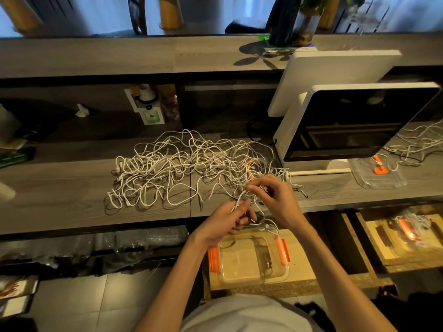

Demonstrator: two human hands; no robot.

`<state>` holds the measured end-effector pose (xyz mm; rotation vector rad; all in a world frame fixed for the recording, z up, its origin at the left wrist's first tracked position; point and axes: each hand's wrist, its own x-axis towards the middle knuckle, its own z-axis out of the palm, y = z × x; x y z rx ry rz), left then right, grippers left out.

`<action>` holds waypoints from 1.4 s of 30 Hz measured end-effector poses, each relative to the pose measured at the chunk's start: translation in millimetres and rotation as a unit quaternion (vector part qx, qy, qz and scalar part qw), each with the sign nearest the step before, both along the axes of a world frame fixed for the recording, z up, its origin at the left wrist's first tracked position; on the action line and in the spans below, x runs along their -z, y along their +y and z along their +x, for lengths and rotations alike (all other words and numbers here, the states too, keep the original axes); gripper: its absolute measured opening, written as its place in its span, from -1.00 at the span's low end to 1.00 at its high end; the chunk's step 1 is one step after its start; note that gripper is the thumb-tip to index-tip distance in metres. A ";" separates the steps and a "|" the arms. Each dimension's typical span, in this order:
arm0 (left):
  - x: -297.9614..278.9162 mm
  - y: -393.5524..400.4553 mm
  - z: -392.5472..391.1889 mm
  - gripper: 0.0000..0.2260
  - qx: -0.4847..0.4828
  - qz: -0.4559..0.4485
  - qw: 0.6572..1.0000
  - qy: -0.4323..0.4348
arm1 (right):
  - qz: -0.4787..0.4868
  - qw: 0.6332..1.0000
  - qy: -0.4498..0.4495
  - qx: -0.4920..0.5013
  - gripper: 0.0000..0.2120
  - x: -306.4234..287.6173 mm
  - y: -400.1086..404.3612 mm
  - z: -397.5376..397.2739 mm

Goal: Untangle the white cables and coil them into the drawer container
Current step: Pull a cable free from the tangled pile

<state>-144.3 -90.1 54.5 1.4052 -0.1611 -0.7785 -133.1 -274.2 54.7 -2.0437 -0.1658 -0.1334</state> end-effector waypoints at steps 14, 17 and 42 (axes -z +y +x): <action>19.5 21.5 15.7 -0.60 -0.236 -0.056 0.970 -0.033 | -0.079 0.992 0.078 -0.052 -0.65 11.2 -27.3 -14.6; 19.1 23.4 19.1 -0.59 -0.283 -0.089 0.954 -0.027 | -0.095 0.990 0.090 -0.058 -0.66 13.3 -28.8 -19.5; 9.5 1.7 25.2 -0.54 -0.194 0.109 0.975 -0.019 | 0.115 0.975 0.119 -0.145 -0.82 -4.8 8.2 -24.9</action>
